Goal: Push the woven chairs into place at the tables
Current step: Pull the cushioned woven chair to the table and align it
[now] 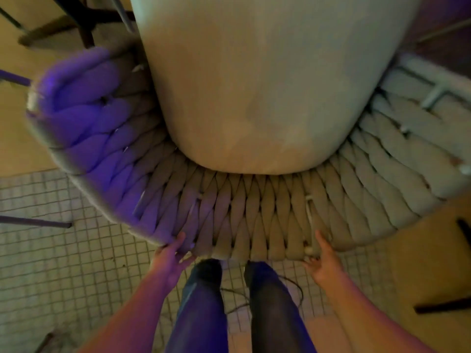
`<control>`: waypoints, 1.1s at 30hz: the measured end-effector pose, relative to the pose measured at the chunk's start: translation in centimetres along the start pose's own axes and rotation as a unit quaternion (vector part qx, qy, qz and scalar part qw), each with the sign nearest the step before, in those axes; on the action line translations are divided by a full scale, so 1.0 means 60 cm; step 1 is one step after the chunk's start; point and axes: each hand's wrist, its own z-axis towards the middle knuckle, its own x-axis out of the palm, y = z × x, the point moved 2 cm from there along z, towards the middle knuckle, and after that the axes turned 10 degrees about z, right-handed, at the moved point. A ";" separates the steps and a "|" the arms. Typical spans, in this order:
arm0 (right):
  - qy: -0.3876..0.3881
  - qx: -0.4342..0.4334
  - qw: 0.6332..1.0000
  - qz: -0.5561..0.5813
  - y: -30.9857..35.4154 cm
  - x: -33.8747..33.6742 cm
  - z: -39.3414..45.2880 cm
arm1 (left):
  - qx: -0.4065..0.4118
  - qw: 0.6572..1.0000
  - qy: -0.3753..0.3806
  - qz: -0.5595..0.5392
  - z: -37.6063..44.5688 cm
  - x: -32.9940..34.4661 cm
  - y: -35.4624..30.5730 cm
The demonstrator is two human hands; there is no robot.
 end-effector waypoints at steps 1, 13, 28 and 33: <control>-0.013 -0.003 1.000 0.002 0.006 -0.006 -0.030 | -0.002 1.000 -0.006 0.007 -0.030 -0.001 -0.003; -0.056 -0.046 0.997 0.028 0.055 -0.009 -0.215 | 0.012 0.997 -0.066 0.044 -0.200 0.004 -0.078; -0.051 -0.636 0.572 -0.515 0.228 0.223 -0.304 | 0.186 0.928 -0.224 0.234 -0.223 0.136 -0.352; 0.055 -0.587 0.435 -0.680 0.235 0.295 -0.294 | 0.188 0.917 -0.228 0.267 -0.219 0.169 -0.432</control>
